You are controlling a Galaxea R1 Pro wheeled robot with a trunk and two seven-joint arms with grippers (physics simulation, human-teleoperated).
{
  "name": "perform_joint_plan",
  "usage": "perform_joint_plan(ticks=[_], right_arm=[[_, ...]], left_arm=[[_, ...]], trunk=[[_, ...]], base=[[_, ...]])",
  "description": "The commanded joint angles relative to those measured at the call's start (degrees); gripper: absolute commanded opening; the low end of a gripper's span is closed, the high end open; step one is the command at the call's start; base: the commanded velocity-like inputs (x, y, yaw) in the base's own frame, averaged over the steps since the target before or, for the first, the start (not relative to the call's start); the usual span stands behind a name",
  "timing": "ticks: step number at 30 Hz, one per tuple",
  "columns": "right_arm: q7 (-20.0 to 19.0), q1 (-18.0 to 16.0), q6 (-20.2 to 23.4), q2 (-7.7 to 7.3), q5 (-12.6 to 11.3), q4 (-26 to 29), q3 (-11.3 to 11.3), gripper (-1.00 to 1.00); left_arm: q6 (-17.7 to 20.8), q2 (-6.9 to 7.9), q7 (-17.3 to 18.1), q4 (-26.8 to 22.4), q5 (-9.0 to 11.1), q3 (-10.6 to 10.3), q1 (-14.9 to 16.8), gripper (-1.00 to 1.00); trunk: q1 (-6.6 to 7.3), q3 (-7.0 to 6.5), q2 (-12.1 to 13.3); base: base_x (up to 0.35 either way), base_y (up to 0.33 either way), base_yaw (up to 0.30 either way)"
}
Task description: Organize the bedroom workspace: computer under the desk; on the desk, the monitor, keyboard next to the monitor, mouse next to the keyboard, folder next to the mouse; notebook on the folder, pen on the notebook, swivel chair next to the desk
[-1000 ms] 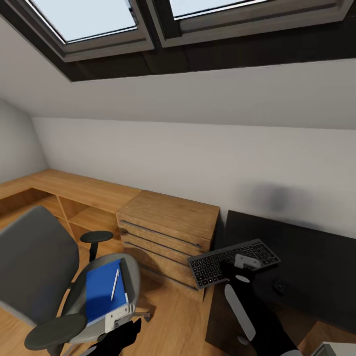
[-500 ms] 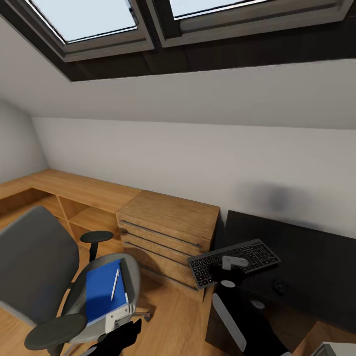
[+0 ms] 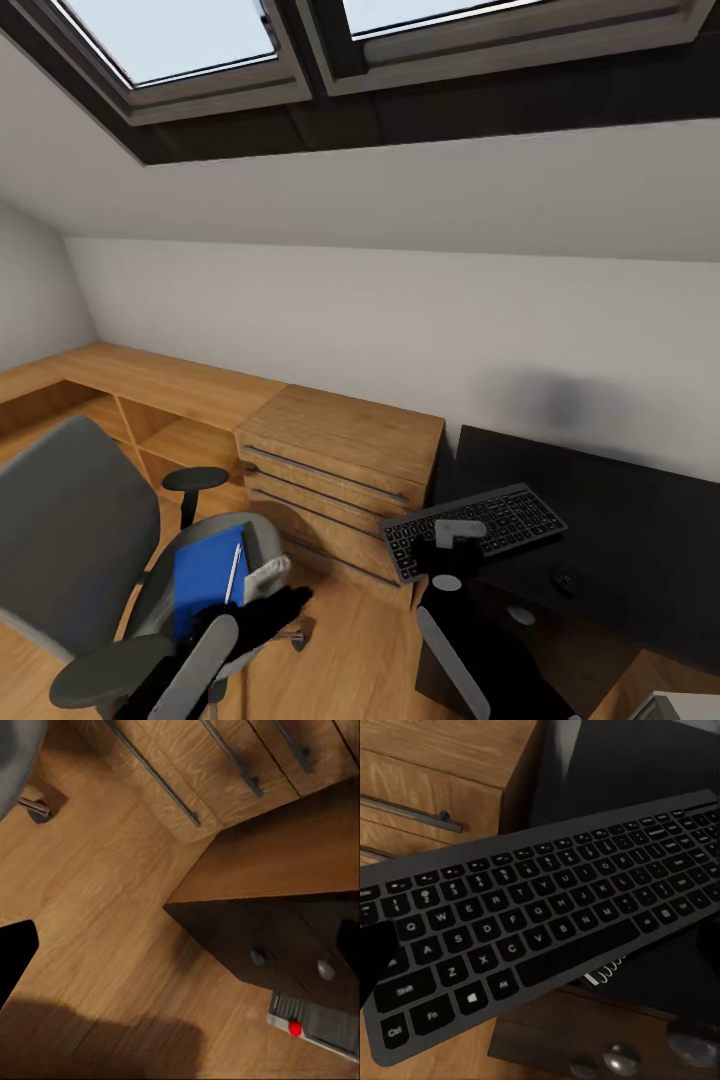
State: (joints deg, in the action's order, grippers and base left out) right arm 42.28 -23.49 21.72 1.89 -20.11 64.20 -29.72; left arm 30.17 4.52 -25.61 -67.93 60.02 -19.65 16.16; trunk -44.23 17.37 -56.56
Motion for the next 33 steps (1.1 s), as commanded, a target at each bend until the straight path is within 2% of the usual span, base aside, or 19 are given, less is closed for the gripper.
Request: perform_joint_plan(ticks=[1, 3, 4, 8, 11, 12, 15, 16, 17, 22, 26, 32, 33], right_arm=[[0.43, -0.07, 0.28, -0.08, -0.24, 0.11, -0.11, 1.00], [0.43, -0.07, 0.27, -0.15, -0.19, 0.15, -0.10, 1.00], [0.46, -0.07, 0.27, -0.21, -0.16, 0.21, -0.07, 1.00], [0.50, -0.07, 0.22, -0.33, -0.13, 0.29, 0.07, 1.00], [0.59, -0.07, 0.12, -0.50, -0.14, 0.61, 0.34, 1.00], [0.90, -0.07, 0.07, -0.70, -0.17, 0.90, 0.95, 1.00], [1.79, -0.07, 0.02, -0.90, -0.24, 1.26, 3.07, 1.00], [2.10, -0.07, -0.02, -0.92, -0.29, 1.39, 4.07, 1.00], [2.54, -0.07, -0.11, -0.95, -0.35, 1.79, 6.30, 1.00], [3.11, -0.07, -0.19, -0.97, -0.65, 3.87, 11.19, 1.00], [3.32, -0.07, -0.18, -0.98, -0.82, 4.67, 12.48, 1.00], [3.40, -0.07, -0.23, -0.82, -0.88, 4.92, 12.91, 1.00], [3.41, -0.07, -0.25, -0.74, -0.89, 4.90, 12.96, 1.00]], left_arm=[[2.40, 0.04, 0.93, 3.77, 4.28, -0.14, 3.45, 1.00], [4.72, 0.01, 2.31, 7.32, 7.72, -0.13, 6.66, 1.00], [6.57, -0.04, 3.39, 10.42, 10.91, -0.13, 9.63, 1.00], [8.69, -0.04, 4.63, 14.49, 16.38, -0.13, 14.16, 1.00], [9.41, -0.04, 5.03, 15.94, 19.68, -0.13, 16.08, 1.00], [9.66, -0.07, 5.18, 16.56, 21.63, -0.13, 16.90, 1.00], [9.87, -0.40, 5.28, 17.10, 24.12, -0.13, 17.80, 1.00], [9.89, -0.73, 5.31, 17.21, 24.80, -0.13, 18.04, 1.00], [9.91, -1.68, 5.37, 17.37, 25.94, -0.09, 18.44, 1.00], [9.63, -4.33, 5.47, 17.68, 27.64, 0.53, 19.04, 1.00], [9.30, -5.72, 5.82, 18.59, 28.09, 1.32, 19.19, 1.00], [8.21, -6.24, 7.14, 20.91, 28.20, 2.89, 19.25, 1.00], [7.55, -6.22, 7.62, 21.28, 28.20, 3.73, 19.25, 1.00]], trunk=[[-0.01, 0.08, -0.06], [-0.01, 0.08, -0.06], [-0.01, 0.08, -0.06], [-0.01, 0.08, -0.06], [-0.01, 0.08, -0.06], [-0.01, 0.08, -0.06], [-0.01, 0.08, -0.06], [-0.01, 0.08, -0.06], [-0.01, 0.08, -0.06], [-0.01, 0.08, -0.06], [-0.01, 0.08, -0.06], [-0.01, 0.08, -0.06], [-0.01, 0.08, -0.06]], base=[[0.000, 0.000, 0.000], [0.000, 0.000, 0.000], [0.000, 0.000, 0.000], [0.000, 0.000, 0.000], [0.000, 0.000, 0.000], [0.000, 0.000, 0.000], [0.000, 0.000, 0.000], [0.000, 0.000, 0.000], [0.000, 0.000, 0.000], [0.000, 0.000, 0.000], [0.000, 0.000, 0.000], [0.000, 0.000, 0.000], [0.000, 0.000, 0.000]])
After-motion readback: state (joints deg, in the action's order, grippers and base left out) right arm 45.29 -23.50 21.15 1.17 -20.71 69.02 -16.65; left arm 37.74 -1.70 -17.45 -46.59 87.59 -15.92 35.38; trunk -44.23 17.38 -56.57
